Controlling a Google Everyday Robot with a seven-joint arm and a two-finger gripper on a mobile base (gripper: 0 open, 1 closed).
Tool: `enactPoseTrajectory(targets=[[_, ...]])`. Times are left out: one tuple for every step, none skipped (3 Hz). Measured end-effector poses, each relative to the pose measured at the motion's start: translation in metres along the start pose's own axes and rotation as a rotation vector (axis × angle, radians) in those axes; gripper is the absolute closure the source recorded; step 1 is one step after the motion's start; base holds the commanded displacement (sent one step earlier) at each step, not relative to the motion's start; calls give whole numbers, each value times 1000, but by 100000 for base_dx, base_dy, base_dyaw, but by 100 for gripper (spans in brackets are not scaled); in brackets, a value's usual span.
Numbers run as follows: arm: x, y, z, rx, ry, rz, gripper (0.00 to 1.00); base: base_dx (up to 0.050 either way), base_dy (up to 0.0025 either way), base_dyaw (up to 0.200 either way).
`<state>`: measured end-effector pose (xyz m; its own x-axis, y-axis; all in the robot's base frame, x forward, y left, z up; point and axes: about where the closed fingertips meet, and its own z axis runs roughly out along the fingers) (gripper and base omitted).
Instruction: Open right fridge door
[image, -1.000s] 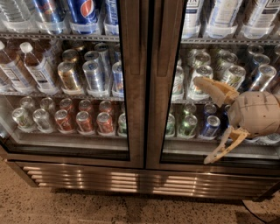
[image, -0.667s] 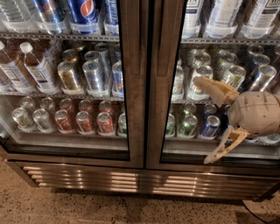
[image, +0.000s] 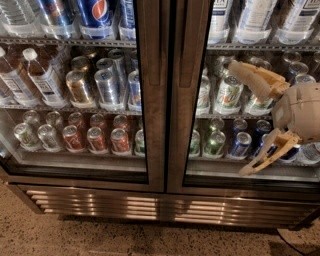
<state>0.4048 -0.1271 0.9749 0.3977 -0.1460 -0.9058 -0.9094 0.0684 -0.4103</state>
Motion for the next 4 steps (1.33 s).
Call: enactPoseTrajectory(targets=[[0,0,0,0,0,0,0,0,0,0],[0,-1,1,0,-3,8,0,0,0,0],[0,-8,-1,-15,-18,85,0,0,0,0],[-2,-18,-3,-27,-18,183,0,0,0,0]])
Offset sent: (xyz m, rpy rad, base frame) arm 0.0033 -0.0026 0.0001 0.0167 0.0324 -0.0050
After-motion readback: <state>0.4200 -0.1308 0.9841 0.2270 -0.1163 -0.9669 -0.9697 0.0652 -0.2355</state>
